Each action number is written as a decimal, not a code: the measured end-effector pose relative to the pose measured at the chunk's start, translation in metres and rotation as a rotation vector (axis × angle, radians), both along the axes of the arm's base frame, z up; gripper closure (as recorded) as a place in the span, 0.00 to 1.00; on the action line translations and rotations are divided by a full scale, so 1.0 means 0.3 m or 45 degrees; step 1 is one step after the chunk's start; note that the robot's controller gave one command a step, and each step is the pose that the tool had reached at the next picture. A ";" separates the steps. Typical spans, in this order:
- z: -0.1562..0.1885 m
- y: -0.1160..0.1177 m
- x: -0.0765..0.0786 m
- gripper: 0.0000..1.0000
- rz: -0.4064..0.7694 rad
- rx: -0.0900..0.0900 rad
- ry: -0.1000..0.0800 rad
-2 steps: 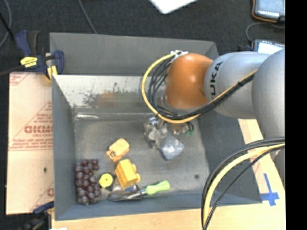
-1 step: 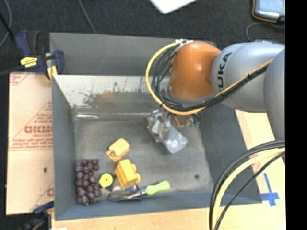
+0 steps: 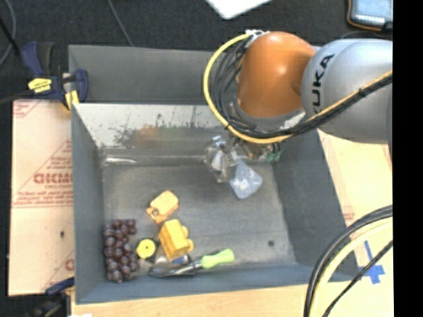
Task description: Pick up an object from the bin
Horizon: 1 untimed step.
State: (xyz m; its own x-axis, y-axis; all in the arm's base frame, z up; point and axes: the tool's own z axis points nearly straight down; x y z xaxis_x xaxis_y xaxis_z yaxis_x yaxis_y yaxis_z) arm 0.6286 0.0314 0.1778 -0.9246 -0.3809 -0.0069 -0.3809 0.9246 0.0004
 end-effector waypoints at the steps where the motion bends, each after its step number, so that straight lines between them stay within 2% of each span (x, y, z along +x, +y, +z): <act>1: 0.140 -0.001 -0.010 1.00 0.012 0.001 0.001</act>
Offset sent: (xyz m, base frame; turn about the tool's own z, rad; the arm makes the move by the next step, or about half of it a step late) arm -0.0094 -0.0037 0.1434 -0.0003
